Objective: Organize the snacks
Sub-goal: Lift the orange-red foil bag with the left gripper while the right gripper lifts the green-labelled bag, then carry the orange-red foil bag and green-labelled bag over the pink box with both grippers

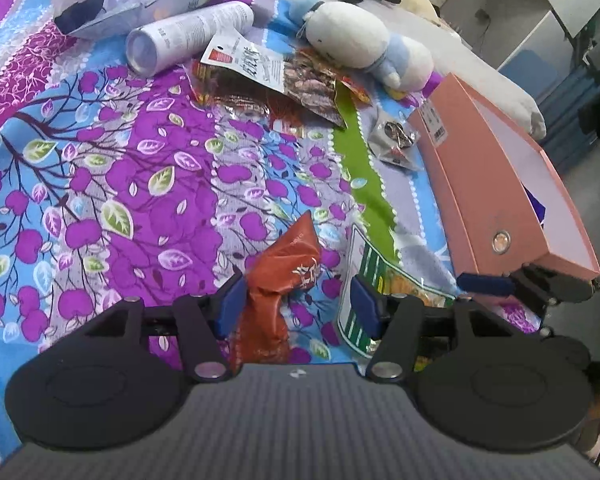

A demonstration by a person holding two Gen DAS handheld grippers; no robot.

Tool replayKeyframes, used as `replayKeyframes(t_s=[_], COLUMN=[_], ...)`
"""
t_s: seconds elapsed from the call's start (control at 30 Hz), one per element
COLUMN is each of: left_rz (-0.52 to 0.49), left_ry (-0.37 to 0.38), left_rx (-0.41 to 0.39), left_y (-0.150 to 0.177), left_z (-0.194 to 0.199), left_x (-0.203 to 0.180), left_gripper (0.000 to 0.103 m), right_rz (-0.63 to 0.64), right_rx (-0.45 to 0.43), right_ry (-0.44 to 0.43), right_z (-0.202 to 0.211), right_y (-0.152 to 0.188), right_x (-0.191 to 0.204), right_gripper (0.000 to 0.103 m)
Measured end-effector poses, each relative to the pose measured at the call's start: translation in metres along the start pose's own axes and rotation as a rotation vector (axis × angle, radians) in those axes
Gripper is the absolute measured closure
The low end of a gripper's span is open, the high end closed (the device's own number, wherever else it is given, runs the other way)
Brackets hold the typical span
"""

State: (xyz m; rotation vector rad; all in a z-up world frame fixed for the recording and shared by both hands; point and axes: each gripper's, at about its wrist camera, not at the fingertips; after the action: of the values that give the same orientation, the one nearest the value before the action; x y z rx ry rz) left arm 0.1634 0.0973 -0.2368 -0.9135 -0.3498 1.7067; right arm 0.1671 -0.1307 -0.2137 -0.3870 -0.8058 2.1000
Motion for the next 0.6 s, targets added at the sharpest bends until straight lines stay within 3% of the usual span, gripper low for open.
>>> replayKeyframes(t_s=[0.1, 0.27, 0.5, 0.6], left_rz=[-0.014, -0.021, 0.032, 0.044], left_ry=[-0.002, -0.011, -0.025, -0.026], left_rx=[0.012, 0.021, 0.013, 0.004], left_y=[-0.001, 0.001, -0.002, -0.001], left_z=[-0.008, -0.018, -0.022, -0.019], left_x=[-0.001, 0.002, 0.01, 0.009], left_gripper=[0.04, 0.041, 0.061, 0.063], right_rz=[0.006, 0.003, -0.105, -0.103], right_rx=[0.039, 0.058, 0.051, 0.046], right_ry=[0.008, -0.019, -0.033, -0.024], right_z=[-0.014, -0.028, -0.035, -0.032], right_y=[0.006, 0.013, 0.016, 0.015], right_x=[0.002, 0.005, 0.0, 0.004], right_gripper=[0.011, 0.0, 0.0, 0.012])
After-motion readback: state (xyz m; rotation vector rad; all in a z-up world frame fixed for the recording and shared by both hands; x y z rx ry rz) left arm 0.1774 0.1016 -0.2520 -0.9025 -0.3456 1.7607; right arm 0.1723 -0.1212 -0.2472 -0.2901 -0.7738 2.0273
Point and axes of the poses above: each gripper's, at about its wrist camera, not at the fingertips, and z roughly against the way its jaws point, x to its left, y to its underside, and after that the axes turned 11 degrees about -x, right-handed
